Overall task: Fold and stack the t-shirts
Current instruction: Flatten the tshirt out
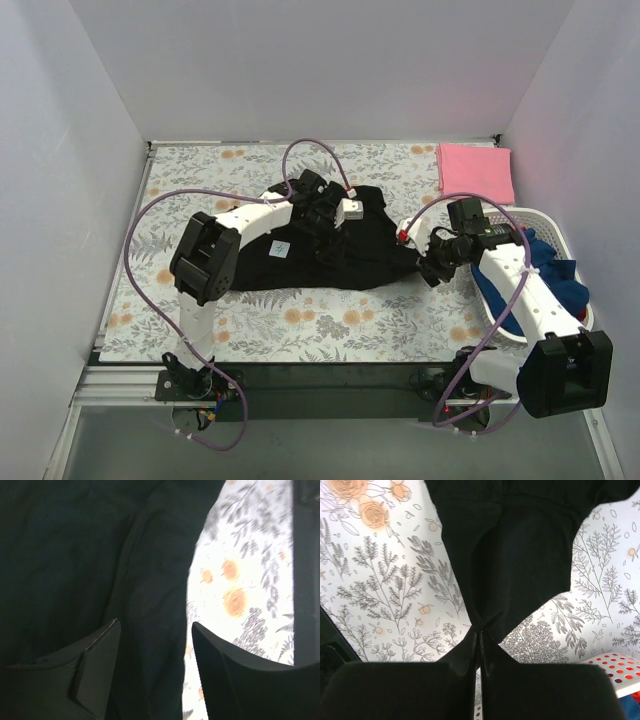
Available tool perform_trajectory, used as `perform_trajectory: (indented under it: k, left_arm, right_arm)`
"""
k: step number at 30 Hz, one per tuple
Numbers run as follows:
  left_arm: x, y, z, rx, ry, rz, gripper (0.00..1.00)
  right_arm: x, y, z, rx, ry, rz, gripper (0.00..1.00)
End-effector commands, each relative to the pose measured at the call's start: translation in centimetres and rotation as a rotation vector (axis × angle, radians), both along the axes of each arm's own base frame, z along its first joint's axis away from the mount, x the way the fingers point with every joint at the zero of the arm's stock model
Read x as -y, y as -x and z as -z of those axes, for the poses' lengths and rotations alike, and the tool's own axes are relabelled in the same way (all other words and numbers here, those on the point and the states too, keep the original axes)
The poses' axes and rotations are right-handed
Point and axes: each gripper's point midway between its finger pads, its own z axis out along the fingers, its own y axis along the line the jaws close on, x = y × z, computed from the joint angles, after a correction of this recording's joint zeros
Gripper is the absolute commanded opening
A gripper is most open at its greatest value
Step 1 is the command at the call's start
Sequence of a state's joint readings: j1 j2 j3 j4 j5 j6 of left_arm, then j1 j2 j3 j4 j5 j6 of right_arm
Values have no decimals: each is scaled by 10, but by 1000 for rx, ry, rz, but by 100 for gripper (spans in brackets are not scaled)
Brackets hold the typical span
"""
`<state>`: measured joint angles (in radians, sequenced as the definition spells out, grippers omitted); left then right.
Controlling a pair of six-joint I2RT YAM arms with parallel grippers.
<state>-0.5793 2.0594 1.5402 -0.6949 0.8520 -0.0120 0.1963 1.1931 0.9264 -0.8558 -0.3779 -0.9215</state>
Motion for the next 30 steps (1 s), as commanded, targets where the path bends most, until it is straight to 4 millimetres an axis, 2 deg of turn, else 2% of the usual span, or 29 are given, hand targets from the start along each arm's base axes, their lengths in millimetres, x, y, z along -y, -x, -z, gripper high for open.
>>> perform_trajectory:
  k: [1,2,3,5,6,9,10,12,13,14,15,18,30]
  left_arm:
    - [28,10,-62,97,214,108,59]
    - [32,19,-72,81,254,118,61]
    - [38,18,-82,128,312,133,61]
    - [34,42,-98,82,378,125,61]
    - [37,43,-98,130,438,122,61]
    - [40,57,-130,224,543,128,62]
    - [40,65,-127,246,536,120,62]
    - [42,69,-133,298,563,106,61]
    - [40,75,-125,300,560,97,62]
    - [42,76,-137,363,596,91,61]
    - [43,71,-137,408,591,53,61]
    - [47,72,-140,486,616,30,61]
    - [66,70,-139,592,639,15,59]
  right_arm:
    - [-12,11,-17,22,-35,-72,1]
    - [-16,13,-21,22,-50,-80,1]
    - [-21,14,-24,20,-64,-89,1]
    - [-32,15,-34,24,-104,-103,1]
    - [-39,16,-40,22,-124,-111,1]
    - [-57,20,-50,13,-177,-147,1]
    - [-64,18,-56,3,-202,-150,1]
    - [-72,17,-62,-6,-226,-160,1]
    - [-76,16,-67,-7,-242,-166,1]
    - [-80,16,-69,-16,-250,-175,1]
    - [-83,16,-70,-19,-255,-183,1]
    - [-95,20,-78,-42,-291,-208,1]
    - [-134,31,-115,-83,-414,-336,1]
